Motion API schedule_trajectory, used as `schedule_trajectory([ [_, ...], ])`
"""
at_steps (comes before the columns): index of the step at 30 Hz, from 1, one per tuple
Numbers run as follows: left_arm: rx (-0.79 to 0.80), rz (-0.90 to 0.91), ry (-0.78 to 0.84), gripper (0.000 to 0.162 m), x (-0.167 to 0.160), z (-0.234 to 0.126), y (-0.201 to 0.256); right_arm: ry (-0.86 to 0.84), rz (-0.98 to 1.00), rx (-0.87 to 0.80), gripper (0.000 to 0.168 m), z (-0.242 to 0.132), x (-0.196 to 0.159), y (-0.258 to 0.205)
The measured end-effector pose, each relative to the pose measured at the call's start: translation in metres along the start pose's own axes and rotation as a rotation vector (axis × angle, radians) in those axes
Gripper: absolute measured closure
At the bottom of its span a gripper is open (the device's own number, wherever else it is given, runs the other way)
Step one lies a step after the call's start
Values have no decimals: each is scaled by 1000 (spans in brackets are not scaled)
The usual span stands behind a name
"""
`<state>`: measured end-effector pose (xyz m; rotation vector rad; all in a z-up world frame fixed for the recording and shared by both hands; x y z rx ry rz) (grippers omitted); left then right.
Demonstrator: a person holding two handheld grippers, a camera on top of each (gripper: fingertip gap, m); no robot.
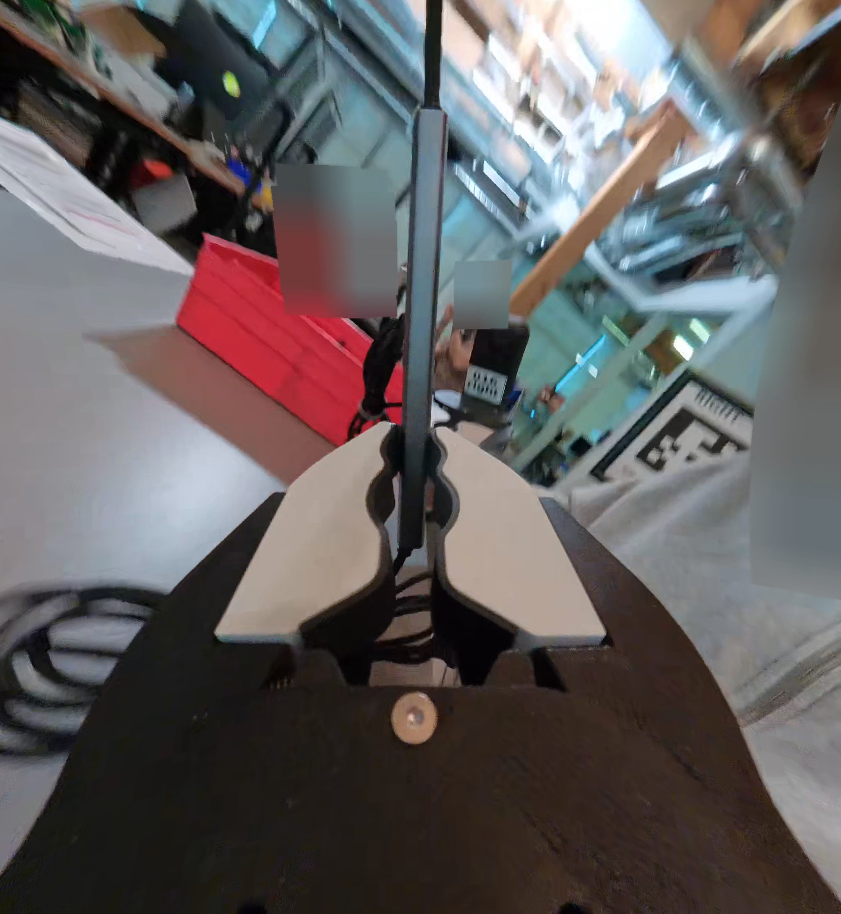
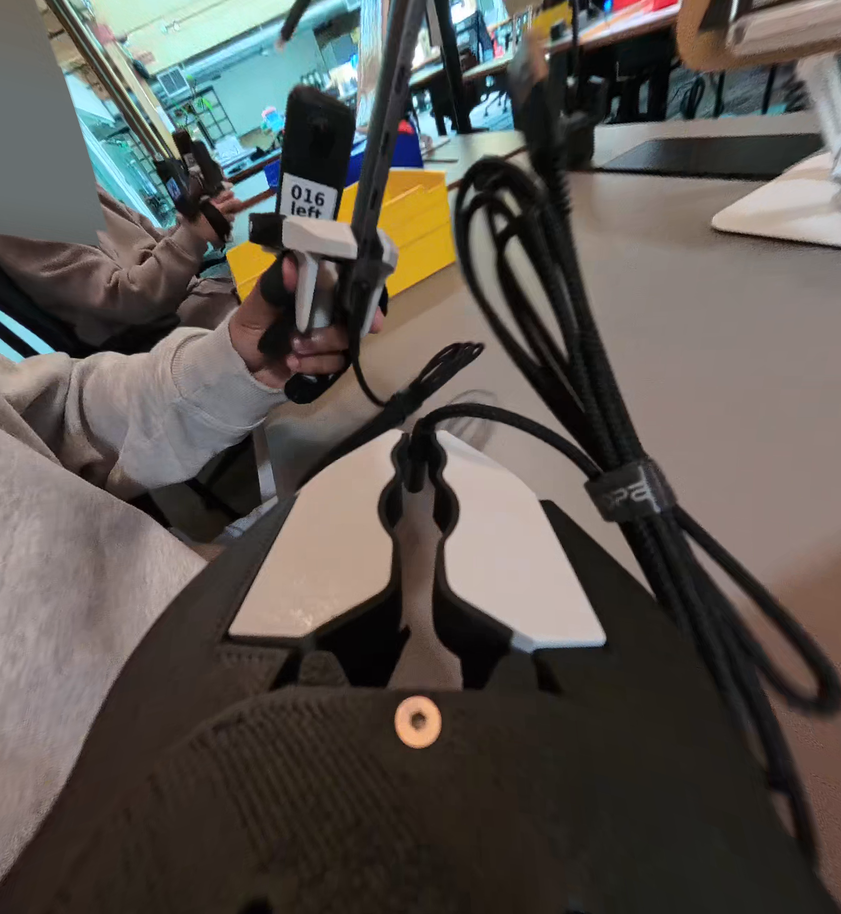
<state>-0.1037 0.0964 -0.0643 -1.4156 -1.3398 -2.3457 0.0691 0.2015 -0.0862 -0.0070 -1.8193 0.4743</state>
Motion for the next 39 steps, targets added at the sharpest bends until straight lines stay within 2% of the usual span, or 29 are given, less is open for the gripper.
schedule_trajectory([
  [2, 3, 32, -81, 153, -16, 10, -2, -22, 26, -1, 155, 6, -7, -1],
  [6, -44, -44, -80, 154, -26, 11, -11, -84, -6, -89, 119, 10, -15, 10],
  [10, -50, -76, -30, 154, -22, 4, -18, -58, -259, -205, 125, 1, -8, 13],
  [14, -35, -117, -8, 154, -24, 1, -28, -85, -492, -350, 123, -2, -10, 24],
  [18, -47, -163, 6, 154, -28, 1, -33, -266, -642, -445, 123, 16, -22, 45],
  [22, -64, -198, -5, 154, -33, 3, -38, -548, -660, -427, 106, 47, -40, 68],
  [23, -72, -209, -11, 154, -34, 4, -38, -574, -620, -416, 119, 52, -43, 72],
  [26, -81, -219, -11, 154, -35, 5, -37, -563, -483, -344, 131, 56, -46, 75],
  [31, -71, -198, -19, 153, -35, 4, -37, -533, -467, -381, 143, 42, -36, 70],
  [35, -69, -202, -11, 154, -36, 4, -38, -269, -451, -468, 143, 9, 24, 59],
  [39, -67, -190, -20, 154, -38, 6, -35, -108, -497, -633, 143, -71, 81, 49],
])
Point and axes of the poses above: each gripper's, where its closed fingertips meet, z out along the fingers, x out of its top, y = z × x across the jaws, the point moved 6 cm from there along -z, back along the fingers, and after that the axes turned 2 degrees about -x, right-handed, at the moved point
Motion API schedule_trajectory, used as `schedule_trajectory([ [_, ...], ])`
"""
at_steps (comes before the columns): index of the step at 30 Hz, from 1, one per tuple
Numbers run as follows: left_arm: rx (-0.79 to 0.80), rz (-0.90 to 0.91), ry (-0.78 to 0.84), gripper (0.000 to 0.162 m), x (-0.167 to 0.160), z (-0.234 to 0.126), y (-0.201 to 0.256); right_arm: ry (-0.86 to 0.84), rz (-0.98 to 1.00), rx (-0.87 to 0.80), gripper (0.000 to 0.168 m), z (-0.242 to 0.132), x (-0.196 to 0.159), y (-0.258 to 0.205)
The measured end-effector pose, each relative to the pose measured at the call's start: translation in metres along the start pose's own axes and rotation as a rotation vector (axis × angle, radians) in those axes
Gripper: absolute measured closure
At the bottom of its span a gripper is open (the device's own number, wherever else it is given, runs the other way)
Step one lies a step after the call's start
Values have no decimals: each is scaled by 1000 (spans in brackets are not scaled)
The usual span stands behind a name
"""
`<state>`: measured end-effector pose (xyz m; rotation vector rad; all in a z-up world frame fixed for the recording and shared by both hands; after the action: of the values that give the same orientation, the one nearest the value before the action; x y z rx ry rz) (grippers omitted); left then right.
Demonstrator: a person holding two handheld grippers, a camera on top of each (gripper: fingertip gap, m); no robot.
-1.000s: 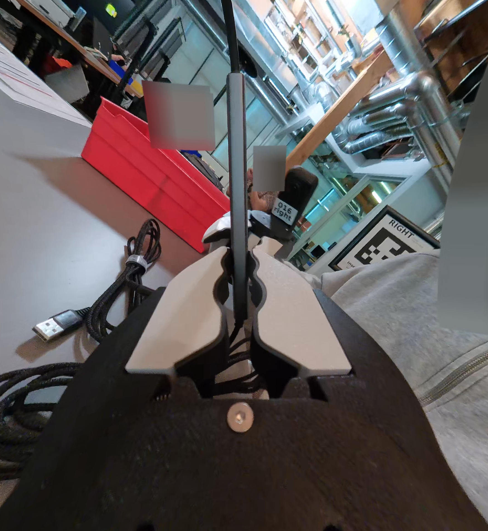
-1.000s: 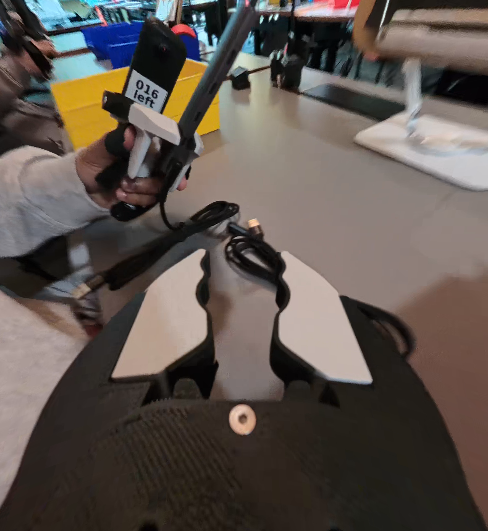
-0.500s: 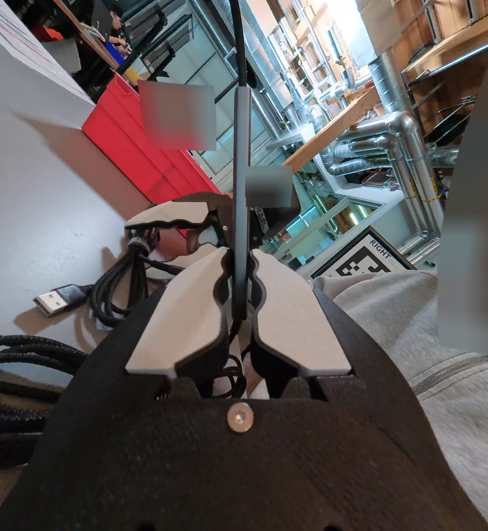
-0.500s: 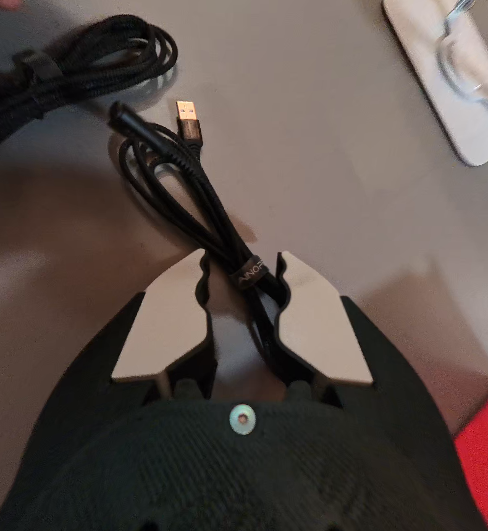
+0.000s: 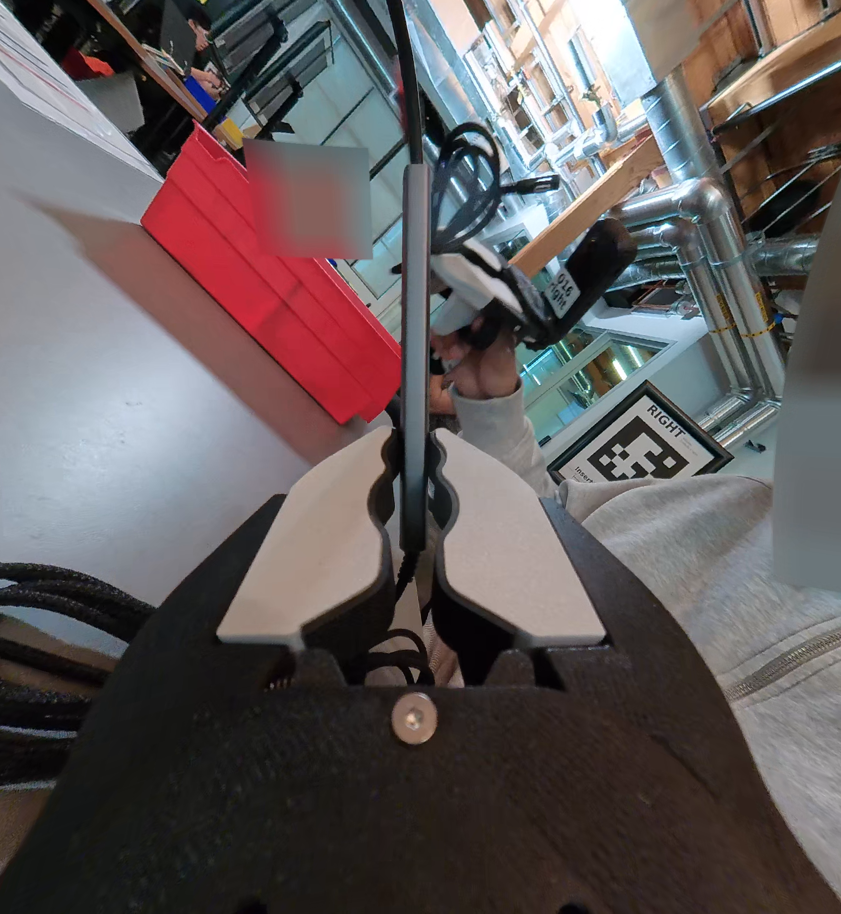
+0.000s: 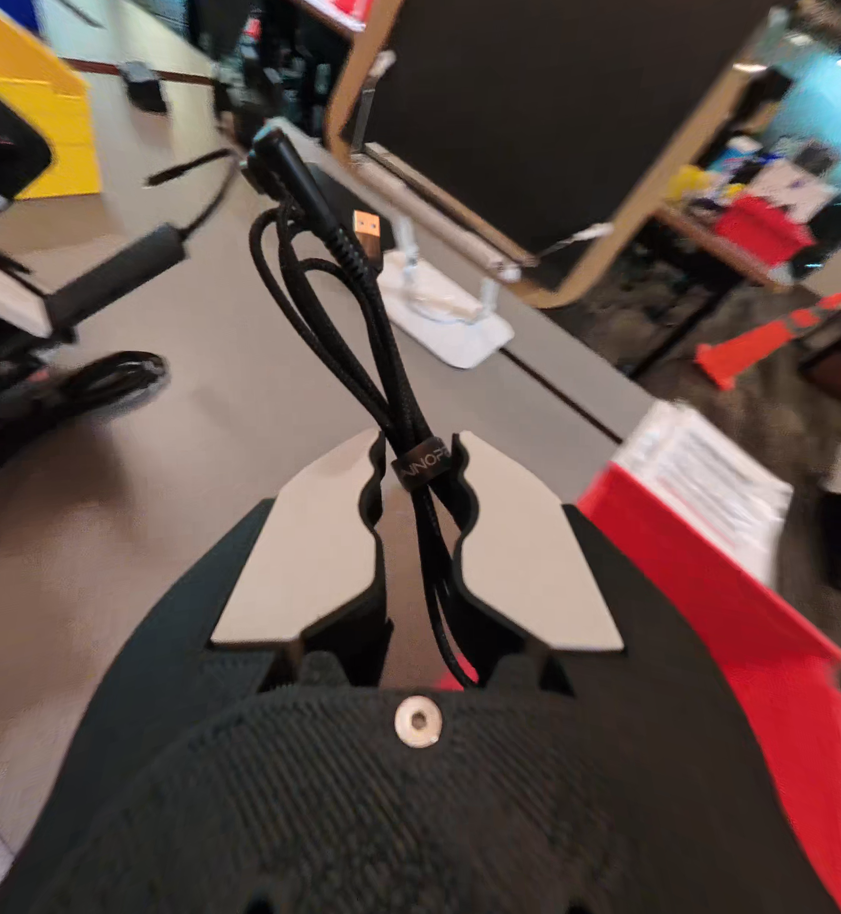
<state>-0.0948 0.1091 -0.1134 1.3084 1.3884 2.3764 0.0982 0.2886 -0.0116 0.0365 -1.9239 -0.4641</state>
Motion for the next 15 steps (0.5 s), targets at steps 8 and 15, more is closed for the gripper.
schedule_trajectory([
  [8, -8, -19, 6, 154, -3, 3, -1, -134, -57, -296, 142, -120, -63, 93],
  [15, -13, -52, 34, 154, -3, 7, -3, -207, 63, -296, 105, -113, -130, 100],
])
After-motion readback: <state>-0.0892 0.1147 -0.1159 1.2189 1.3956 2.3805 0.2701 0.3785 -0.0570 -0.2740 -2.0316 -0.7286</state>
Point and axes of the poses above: each gripper's, where its closed fingertips meet, z out along the fingers, x out of its top, y = z × x across the jaws, the point moved 6 cm from there along -z, back along the fingers, and after that the axes turned 2 degrees about -x, right-handed, at the moved point
